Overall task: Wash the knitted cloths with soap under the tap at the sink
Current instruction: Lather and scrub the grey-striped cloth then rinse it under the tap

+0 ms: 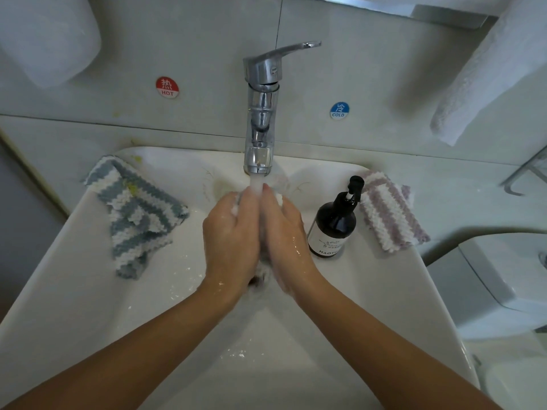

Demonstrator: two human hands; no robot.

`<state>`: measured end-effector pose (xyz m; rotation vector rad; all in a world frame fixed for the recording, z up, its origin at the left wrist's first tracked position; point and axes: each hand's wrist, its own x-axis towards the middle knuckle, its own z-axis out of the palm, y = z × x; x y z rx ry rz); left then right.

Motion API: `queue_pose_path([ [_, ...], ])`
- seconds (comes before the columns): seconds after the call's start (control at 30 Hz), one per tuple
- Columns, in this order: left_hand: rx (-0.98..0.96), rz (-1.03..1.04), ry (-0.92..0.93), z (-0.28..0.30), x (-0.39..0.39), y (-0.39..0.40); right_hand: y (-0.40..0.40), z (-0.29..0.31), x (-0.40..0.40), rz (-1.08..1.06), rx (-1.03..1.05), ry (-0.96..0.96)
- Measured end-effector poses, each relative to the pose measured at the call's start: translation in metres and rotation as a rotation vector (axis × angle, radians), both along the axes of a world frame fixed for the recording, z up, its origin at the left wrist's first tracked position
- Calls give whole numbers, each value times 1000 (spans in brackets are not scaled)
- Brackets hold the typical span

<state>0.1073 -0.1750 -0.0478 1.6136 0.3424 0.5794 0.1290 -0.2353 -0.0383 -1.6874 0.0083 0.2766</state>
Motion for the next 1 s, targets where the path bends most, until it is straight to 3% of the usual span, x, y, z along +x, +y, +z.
queue_pose_path([
  [0.27,41,22,45,-7,6,3,-2,0,-1,-39,-49,-171],
  [0.47,-34,114,-23,0,7,4,-7,4,2,5,24,-79],
  [0.67,-51,205,-109,7,4,10,-3,4,-2,92,-175,-58],
  [1.0,-49,254,-160,11,8,18,-8,9,-6,119,-191,-69],
])
